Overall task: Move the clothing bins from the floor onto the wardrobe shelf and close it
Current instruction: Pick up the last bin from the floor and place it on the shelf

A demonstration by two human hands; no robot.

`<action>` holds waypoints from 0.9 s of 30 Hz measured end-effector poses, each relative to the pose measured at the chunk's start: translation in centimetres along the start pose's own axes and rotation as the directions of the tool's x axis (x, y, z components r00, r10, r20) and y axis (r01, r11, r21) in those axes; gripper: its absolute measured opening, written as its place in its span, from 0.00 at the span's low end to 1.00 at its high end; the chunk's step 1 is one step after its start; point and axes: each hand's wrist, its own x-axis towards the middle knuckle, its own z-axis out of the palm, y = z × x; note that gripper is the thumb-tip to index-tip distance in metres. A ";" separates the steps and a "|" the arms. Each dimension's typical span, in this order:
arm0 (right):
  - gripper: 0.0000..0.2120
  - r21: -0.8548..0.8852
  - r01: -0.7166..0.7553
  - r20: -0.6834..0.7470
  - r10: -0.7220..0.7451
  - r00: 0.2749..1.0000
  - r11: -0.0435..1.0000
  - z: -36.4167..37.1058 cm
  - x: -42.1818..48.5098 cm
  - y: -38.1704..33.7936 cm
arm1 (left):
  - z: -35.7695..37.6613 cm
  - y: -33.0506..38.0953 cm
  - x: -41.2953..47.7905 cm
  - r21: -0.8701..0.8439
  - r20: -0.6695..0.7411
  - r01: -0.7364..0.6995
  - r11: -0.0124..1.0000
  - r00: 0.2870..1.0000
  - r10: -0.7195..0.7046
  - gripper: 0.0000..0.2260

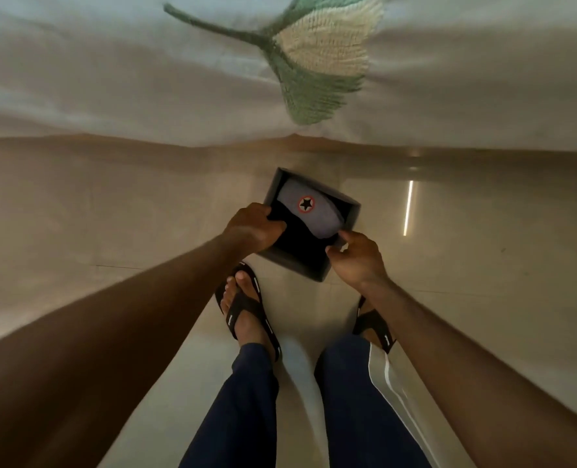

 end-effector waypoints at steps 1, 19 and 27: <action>0.15 -0.012 0.002 -0.016 -0.002 1.000 1.000 0.1 0.2 0.0 | -0.1 -0.2 0.2 0.025 -0.005 -0.008 1.000 1.000 0.008 0.23; 0.28 -0.067 -0.028 -0.135 0.019 0.991 0.997 -11.9 -23.3 0.1 | -3.3 6.5 -26.5 0.072 0.042 -0.187 0.980 0.982 0.184 0.20; 0.28 0.011 -0.077 -0.303 0.077 0.950 0.997 -18.2 -44.8 0.8 | -6.9 13.2 -43.7 0.183 0.091 -0.434 0.882 0.901 0.424 0.15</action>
